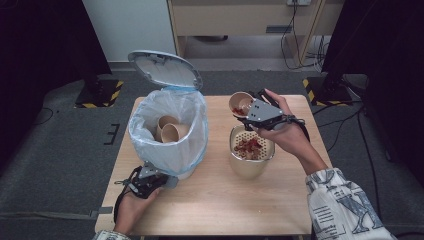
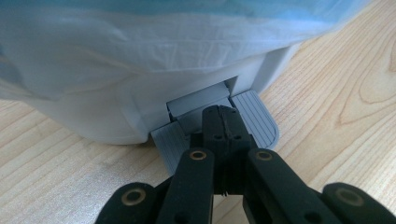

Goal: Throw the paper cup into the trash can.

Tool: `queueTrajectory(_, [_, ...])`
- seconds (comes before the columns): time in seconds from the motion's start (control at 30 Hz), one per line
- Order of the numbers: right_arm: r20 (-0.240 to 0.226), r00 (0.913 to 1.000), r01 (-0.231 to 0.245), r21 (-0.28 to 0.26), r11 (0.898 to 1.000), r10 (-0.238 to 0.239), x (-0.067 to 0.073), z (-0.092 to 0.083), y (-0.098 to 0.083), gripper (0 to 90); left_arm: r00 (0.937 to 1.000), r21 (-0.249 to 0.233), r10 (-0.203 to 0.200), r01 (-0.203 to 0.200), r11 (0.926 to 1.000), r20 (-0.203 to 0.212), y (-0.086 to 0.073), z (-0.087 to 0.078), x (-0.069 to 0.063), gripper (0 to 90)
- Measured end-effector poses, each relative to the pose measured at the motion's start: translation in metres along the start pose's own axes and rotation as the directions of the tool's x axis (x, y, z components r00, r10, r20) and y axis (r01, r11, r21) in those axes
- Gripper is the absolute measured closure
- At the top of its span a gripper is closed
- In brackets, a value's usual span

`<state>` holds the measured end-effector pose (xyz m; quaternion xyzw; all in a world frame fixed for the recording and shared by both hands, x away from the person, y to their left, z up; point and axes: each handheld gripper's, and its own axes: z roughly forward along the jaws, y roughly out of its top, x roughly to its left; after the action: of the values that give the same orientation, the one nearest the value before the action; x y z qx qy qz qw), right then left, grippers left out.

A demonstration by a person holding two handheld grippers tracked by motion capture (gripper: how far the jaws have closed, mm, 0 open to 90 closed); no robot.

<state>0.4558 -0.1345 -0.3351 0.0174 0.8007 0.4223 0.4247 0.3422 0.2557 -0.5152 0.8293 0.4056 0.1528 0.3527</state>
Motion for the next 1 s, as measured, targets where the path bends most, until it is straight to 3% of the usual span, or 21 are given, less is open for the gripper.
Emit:
queueTrajectory(0.47, [-0.035,0.9978,-0.058,-0.043,0.997,0.056,0.000,0.002,0.016,29.0,1.0000,0.000,0.000,0.000,1.0000,0.000,0.000,0.000,0.000,90.0])
queueTrajectory(0.67, [-0.062,0.9908,-0.124,-0.060,0.991,0.120,-0.001,0.005,0.018,29.1,1.0000,0.000,0.000,0.000,1.0000,0.000,0.000,0.000,0.000,90.0])
queueTrajectory(1.0, [-0.085,0.9867,-0.145,-0.069,0.987,0.139,0.000,0.011,0.025,29.1,1.0000,0.000,0.002,-0.002,1.0000,-0.001,0.000,0.000,0.000,90.0])
